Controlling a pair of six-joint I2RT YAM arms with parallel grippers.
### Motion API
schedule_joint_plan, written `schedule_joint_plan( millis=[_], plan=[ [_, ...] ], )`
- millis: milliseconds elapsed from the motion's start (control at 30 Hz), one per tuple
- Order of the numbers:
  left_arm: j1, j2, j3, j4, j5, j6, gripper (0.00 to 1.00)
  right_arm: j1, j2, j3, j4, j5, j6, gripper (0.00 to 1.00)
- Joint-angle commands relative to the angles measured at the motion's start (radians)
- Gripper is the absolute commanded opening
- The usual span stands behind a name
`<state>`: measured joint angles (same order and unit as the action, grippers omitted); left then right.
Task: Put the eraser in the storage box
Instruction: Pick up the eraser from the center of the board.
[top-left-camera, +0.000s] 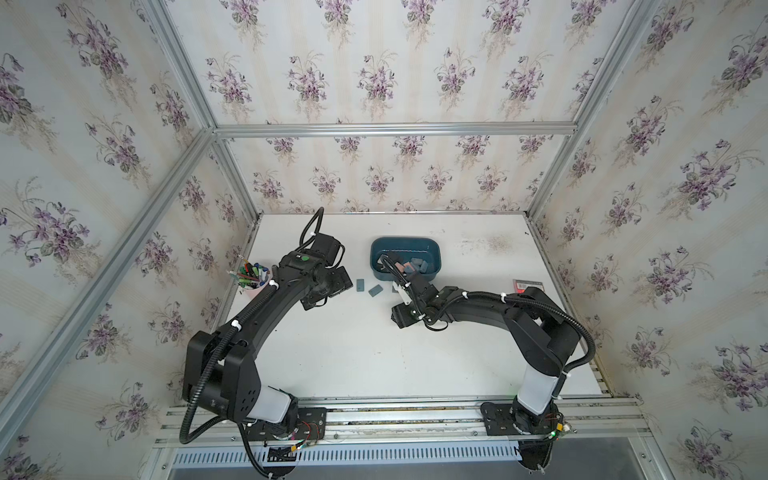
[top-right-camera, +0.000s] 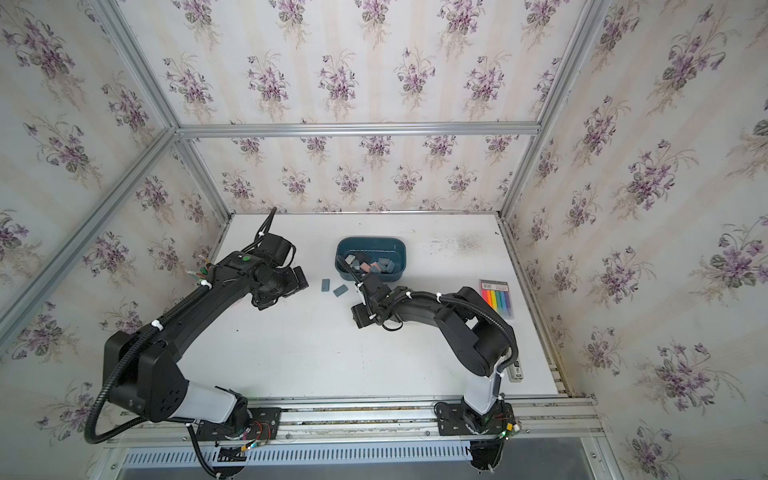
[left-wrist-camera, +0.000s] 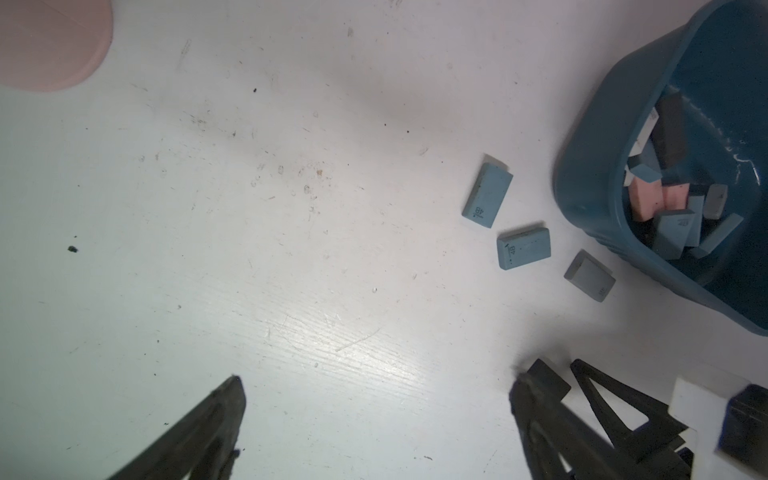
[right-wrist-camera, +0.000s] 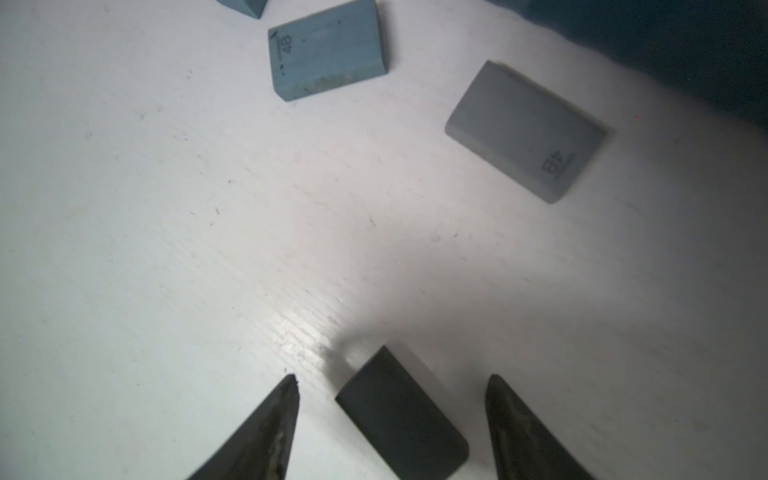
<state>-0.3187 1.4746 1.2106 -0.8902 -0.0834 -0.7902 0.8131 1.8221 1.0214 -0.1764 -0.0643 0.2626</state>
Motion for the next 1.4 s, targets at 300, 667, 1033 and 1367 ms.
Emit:
schedule_joint_plan(
  millis=[300, 667, 1033, 1367],
  plan=[
    [0.028, 0.085, 0.059, -0.033, 0.066, 0.029, 0.99, 0.025, -0.014, -0.055, -0.13, -0.05, 0.013, 0.66],
    [0.038, 0.095, 0.063, -0.038, 0.073, 0.039, 0.99, 0.026, 0.009, -0.03, -0.182, -0.034, 0.009, 0.46],
    [0.053, 0.096, 0.069, -0.042, 0.074, 0.051, 1.0, 0.068, 0.022, -0.001, -0.237, -0.026, 0.005, 0.36],
    [0.062, 0.094, 0.065, -0.038, 0.079, 0.052, 0.99, 0.102, 0.067, 0.03, -0.269, 0.037, 0.027, 0.37]
  ],
)
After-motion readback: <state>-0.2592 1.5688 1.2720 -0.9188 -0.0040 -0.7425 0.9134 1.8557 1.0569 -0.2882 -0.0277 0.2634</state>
